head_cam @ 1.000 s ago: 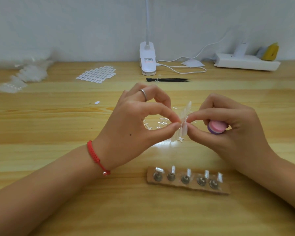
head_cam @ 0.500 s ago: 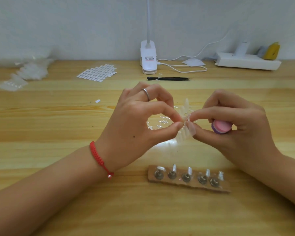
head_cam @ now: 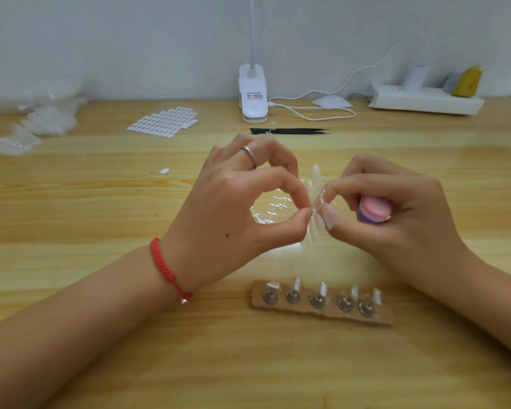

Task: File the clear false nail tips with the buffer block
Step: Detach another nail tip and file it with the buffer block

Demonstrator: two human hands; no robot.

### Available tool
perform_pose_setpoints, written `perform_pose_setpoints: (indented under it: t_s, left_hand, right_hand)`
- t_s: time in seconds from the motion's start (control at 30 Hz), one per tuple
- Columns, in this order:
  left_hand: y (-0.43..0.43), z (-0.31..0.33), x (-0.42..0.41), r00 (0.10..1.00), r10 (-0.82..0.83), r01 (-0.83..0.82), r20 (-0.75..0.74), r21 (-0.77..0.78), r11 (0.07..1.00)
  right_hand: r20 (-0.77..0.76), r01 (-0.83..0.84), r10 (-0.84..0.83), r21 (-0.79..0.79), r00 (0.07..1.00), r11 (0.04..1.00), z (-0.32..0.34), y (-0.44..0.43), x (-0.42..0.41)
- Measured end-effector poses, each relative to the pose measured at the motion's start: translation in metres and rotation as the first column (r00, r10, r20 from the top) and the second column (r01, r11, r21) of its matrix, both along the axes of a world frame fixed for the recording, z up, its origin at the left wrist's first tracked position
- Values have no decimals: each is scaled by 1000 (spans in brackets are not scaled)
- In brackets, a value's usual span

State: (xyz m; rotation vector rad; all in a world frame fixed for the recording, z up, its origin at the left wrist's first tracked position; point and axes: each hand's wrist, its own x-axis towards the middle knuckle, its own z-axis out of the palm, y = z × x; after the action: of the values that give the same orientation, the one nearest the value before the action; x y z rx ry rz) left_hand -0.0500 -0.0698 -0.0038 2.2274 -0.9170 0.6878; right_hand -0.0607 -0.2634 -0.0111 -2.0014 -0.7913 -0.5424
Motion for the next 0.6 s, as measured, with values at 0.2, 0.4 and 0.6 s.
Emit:
perform_pose_setpoints:
  t_s: [0.2, 0.4, 0.6]
  left_hand:
    - [1, 2, 0, 999, 38, -38, 23, 1, 999]
    - [2, 3, -1, 997, 52, -54, 63, 37, 998]
    - [3, 4, 0, 992, 46, -57, 115, 97, 994]
  right_hand:
    - [-100, -14, 32, 177, 995, 984, 6, -1, -3]
    - [-23, -3, 4, 54, 1000, 999, 8, 1, -6]
    - [18, -12, 13, -49, 1000, 999, 10, 0, -5]
